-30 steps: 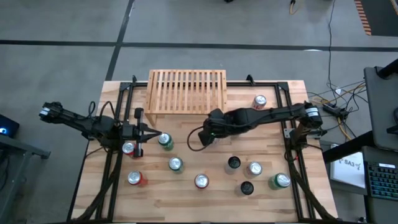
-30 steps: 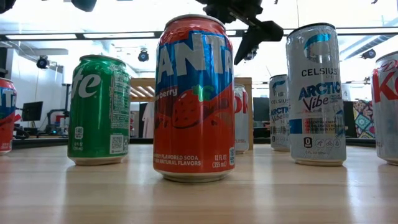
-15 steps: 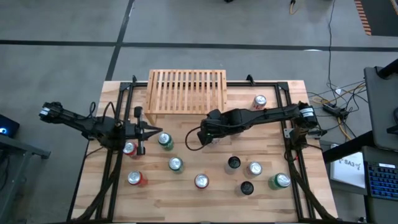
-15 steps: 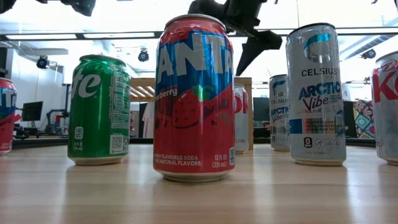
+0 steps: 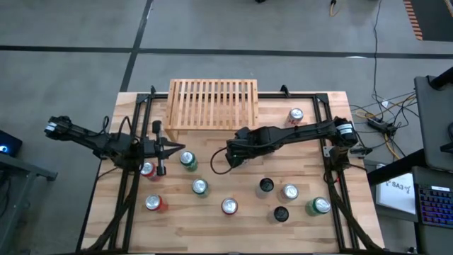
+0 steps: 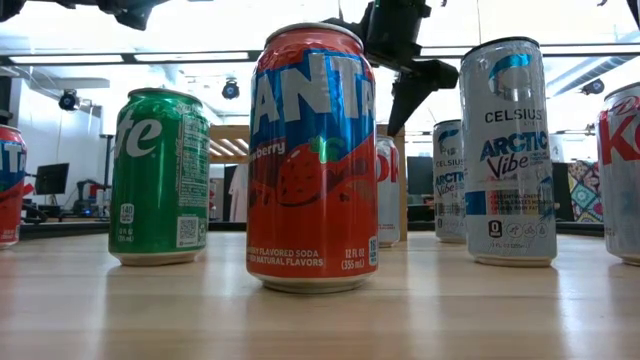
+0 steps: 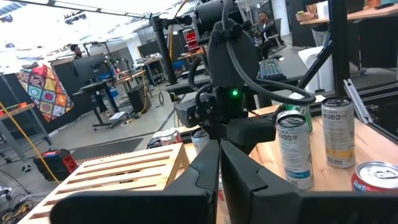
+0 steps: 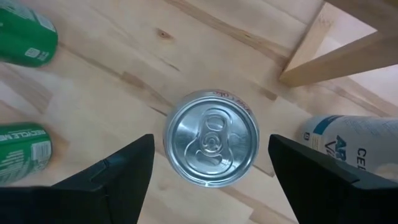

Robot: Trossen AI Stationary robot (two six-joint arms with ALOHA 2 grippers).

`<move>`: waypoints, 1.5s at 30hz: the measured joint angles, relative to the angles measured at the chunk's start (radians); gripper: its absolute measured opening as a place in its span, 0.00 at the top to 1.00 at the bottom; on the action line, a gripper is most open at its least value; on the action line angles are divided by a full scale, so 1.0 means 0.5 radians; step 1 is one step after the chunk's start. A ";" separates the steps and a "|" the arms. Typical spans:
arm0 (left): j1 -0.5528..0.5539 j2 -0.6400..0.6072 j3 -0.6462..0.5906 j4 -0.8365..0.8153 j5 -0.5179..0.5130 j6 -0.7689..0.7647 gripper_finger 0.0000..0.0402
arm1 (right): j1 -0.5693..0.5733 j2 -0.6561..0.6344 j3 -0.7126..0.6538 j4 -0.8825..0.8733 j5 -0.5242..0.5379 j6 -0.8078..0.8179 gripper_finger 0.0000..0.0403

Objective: Place canned beverage on shelf
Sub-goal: Put the middle white soda can on the shelf

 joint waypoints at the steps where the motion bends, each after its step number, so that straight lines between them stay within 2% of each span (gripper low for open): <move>1: 0.000 0.000 0.000 0.000 0.000 0.001 1.00 | 0.000 0.000 0.000 0.001 0.000 0.002 0.25; 40: 0.000 0.009 0.000 -0.002 0.001 0.000 1.00 | 0.000 0.249 0.006 0.075 0.061 -0.001 0.24; 45: 0.001 0.009 0.000 -0.001 0.001 0.000 1.00 | 0.000 0.245 0.003 0.077 0.051 0.022 0.27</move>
